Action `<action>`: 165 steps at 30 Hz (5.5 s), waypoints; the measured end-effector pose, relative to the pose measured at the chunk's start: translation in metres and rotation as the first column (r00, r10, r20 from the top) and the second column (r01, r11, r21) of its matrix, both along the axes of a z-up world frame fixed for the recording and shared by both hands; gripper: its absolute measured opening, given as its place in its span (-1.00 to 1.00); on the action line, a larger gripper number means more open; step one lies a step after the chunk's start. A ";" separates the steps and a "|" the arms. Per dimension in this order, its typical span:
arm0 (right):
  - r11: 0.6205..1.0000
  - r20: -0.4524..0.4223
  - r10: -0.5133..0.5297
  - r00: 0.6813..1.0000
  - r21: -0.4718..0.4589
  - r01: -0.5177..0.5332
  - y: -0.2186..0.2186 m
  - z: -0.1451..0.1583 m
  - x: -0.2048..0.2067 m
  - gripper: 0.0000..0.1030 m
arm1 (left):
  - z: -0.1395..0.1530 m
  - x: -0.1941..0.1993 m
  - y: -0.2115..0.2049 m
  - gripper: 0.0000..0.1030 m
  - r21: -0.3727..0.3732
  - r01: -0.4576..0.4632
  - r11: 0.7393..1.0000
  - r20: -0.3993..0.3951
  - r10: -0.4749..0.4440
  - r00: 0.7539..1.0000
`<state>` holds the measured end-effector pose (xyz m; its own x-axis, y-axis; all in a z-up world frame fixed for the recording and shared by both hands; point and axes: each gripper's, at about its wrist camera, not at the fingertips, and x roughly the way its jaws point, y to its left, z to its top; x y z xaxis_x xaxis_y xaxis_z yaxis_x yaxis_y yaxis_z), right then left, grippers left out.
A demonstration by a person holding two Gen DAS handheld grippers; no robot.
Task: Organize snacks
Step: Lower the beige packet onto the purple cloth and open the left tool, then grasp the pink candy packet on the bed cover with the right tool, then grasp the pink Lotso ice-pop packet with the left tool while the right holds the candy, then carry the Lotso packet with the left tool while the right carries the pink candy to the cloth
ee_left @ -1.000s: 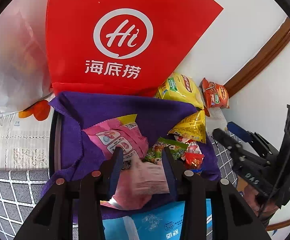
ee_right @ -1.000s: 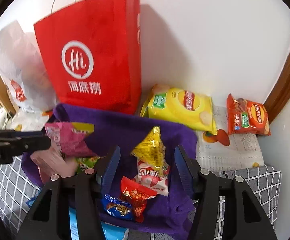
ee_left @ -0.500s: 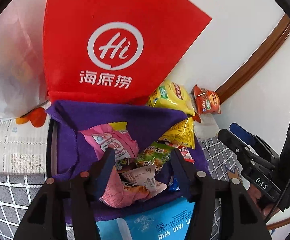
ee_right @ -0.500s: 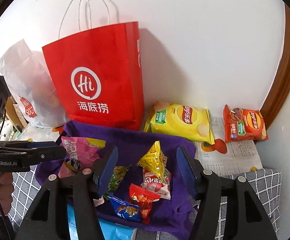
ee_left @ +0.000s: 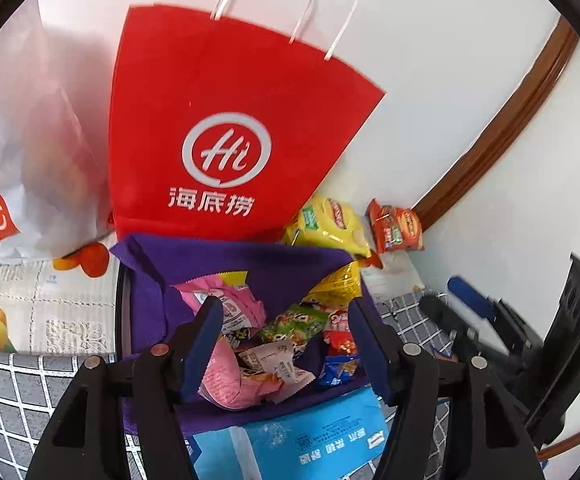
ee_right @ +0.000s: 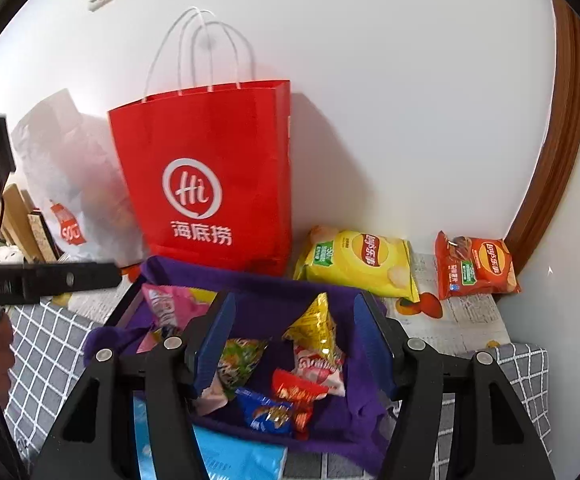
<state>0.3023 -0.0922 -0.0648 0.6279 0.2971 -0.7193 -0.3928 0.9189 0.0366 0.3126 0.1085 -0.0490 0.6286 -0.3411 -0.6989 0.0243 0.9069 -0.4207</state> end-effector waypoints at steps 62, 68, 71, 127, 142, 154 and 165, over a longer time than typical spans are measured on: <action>0.987 -0.191 0.042 0.981 -0.147 -0.071 -0.045 -0.115 -0.198 -0.31 | -0.081 -0.178 -0.018 0.32 0.121 0.069 0.990 -0.186 -0.045 0.981; 0.995 -0.208 -0.045 0.977 -0.092 0.026 -0.078 -0.125 -0.196 -0.29 | -0.111 -0.175 -0.041 0.16 0.172 0.074 0.982 -0.228 -0.034 0.973; 0.994 -0.209 -0.045 0.977 -0.103 0.023 -0.077 -0.125 -0.196 -0.28 | -0.123 -0.173 -0.047 -0.13 0.227 0.050 0.973 -0.235 0.005 0.972; 0.996 -0.207 -0.080 0.975 0.007 0.084 -0.085 -0.086 -0.188 -0.26 | -0.064 -0.218 -0.044 -0.56 0.291 -0.067 0.954 0.030 0.061 0.998; 0.998 -0.091 -0.058 0.994 0.021 0.060 -0.070 -0.018 -0.179 -0.26 | -0.011 -0.180 -0.053 -0.56 0.229 -0.028 0.973 0.073 0.011 0.997; 0.995 -0.085 -0.084 0.993 0.048 0.088 -0.041 0.008 -0.114 -0.26 | 0.022 -0.130 -0.044 -0.56 0.218 -0.032 0.975 0.102 0.010 0.995; 0.991 -0.090 -0.120 0.989 0.044 0.124 -0.018 0.005 -0.041 -0.27 | 0.029 -0.071 -0.027 -0.56 0.157 -0.023 0.987 0.092 0.009 0.996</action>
